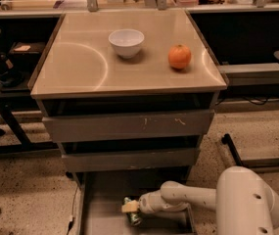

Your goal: Place green can into bottom drawer

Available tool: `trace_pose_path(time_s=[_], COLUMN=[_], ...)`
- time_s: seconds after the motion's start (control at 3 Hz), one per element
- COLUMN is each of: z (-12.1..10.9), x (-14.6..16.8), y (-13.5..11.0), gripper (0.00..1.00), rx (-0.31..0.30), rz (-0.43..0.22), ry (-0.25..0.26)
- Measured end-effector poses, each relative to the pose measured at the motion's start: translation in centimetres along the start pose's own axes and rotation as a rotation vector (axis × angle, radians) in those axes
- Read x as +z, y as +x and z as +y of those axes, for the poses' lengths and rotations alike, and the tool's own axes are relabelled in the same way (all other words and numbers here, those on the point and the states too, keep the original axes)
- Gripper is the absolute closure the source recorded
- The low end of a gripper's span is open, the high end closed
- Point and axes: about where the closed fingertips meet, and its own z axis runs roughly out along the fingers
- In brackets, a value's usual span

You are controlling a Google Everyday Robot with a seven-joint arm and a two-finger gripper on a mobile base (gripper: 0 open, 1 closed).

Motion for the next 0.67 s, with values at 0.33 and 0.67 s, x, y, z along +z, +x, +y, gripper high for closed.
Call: trace_pose_path(time_s=[0.33, 0.67], z=[-2.0, -3.2], x=[1.6, 2.5], y=[-0.6, -1.5], gripper=[1.00, 1.00], rx=[0.041, 0.061], rz=[-0.006, -0.008], ry=[0.007, 0.016])
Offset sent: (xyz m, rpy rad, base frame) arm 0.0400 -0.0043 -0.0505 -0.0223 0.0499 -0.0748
